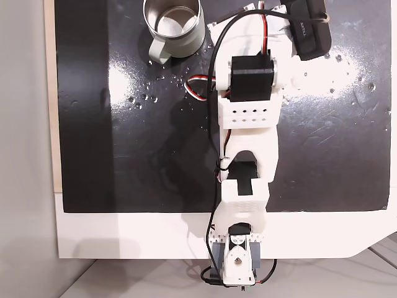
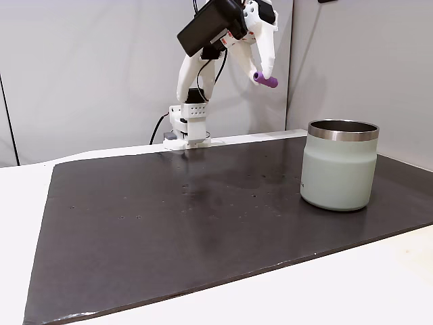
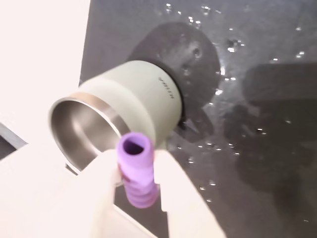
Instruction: Grasp a pengrip and put it in the cup.
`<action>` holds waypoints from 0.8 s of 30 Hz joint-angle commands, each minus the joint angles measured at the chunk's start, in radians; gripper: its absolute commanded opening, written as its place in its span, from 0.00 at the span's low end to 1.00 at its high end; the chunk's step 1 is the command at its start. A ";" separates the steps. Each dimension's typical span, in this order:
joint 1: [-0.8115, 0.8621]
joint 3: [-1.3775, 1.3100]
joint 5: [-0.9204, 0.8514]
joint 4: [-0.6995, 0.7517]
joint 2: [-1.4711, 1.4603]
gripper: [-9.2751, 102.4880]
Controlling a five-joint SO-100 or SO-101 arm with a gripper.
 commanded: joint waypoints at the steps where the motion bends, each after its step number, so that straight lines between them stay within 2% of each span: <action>1: -0.011 -0.075 0.066 -0.071 -0.005 0.08; 14: -0.158 -0.075 0.233 -0.333 -0.055 0.08; 24: -0.264 -0.075 0.362 -0.351 -0.126 0.08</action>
